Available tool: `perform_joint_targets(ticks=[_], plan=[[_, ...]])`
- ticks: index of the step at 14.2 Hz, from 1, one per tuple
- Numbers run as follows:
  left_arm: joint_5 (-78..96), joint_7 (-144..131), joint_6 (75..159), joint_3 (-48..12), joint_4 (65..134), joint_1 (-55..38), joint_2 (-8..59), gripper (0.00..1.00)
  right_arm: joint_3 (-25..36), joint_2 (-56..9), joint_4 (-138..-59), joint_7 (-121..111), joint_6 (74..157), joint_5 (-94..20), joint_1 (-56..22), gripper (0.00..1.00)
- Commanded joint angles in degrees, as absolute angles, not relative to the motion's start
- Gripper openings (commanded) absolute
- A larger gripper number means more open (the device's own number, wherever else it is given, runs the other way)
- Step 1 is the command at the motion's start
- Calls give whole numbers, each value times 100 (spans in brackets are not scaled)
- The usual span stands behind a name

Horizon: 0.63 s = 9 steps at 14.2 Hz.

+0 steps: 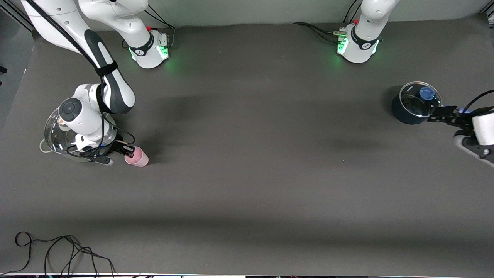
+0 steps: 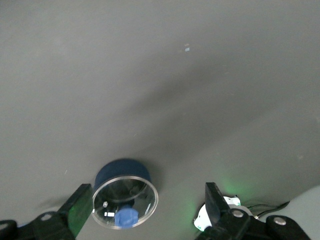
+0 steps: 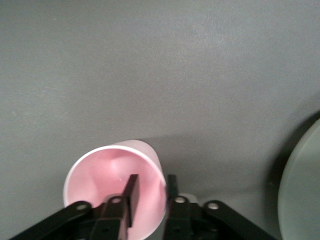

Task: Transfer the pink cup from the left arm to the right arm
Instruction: 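Lower the cup beside the glass pot while the left gripper returns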

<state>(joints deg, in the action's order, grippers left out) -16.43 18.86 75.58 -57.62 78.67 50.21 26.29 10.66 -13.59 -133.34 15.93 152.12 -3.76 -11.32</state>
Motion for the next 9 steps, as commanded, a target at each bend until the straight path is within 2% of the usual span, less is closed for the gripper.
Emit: perform_joint_targets(ticks=[1,5,9], plan=[[-1749,1294,7461,-5695,7857,5141,2356,100,1090,-635,-13255,1459,14408,-404,-1160,100],[-1679,460,7813,-5748,8172,5142,1830,100,1072,174,-13026,1459,13651,-360,-1221,100],[-1407,360,8120,-5722,8647,5211,1223,100,1063,544,-12316,1468,12414,-343,-1257,100]])
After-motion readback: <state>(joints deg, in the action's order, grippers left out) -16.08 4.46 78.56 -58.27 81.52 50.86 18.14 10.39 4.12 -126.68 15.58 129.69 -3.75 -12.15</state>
